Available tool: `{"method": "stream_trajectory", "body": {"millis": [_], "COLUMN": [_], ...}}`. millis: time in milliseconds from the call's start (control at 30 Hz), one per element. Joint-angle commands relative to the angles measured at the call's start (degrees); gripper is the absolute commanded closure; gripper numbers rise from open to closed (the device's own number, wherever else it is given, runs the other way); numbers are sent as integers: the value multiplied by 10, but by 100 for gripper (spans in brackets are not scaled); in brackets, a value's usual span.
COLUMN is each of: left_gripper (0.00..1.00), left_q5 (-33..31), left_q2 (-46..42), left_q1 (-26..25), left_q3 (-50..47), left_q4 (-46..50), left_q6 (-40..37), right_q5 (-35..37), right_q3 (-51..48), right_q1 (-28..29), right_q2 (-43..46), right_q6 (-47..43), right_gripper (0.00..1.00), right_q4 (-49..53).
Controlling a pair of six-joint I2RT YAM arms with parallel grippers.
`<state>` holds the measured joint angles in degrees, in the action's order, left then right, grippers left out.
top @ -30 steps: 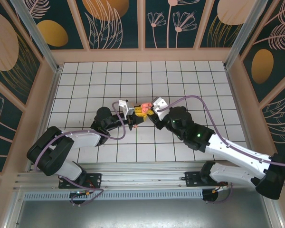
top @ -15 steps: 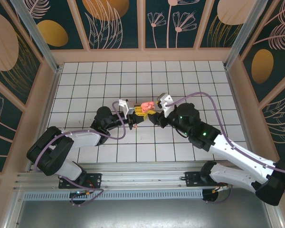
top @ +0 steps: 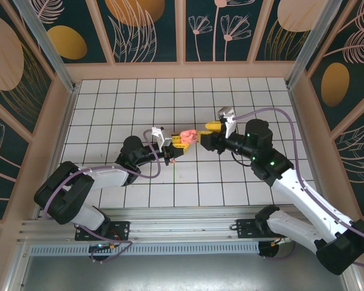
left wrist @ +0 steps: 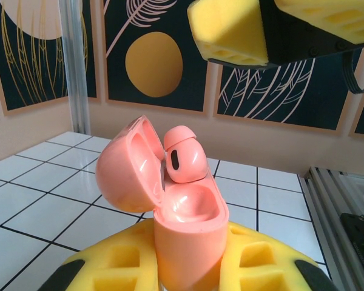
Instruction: Insert wireless bluetooth earbuds into charging case
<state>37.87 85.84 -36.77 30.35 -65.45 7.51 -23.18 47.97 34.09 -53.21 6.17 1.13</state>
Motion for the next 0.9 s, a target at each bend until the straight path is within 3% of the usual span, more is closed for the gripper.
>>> {"method": "stream_trajectory", "body": {"millis": [0, 300, 867], "left_gripper": [100, 100, 100], "left_q5": [2, -1, 7], "left_q2": [-14, -21, -24], "left_q1": [-1, -1, -1], "left_q3": [11, 21, 25], "left_q4": [15, 61, 61], "left_q6": [-24, -56, -54], "right_q5": [-43, -65, -67], "right_q3": [37, 90, 97], "right_q1": [-5, 5, 9], "right_q2": [-17, -84, -143], "right_q6": [15, 20, 32], "right_gripper": [54, 64, 81], "right_q4": [22, 98, 110]}}
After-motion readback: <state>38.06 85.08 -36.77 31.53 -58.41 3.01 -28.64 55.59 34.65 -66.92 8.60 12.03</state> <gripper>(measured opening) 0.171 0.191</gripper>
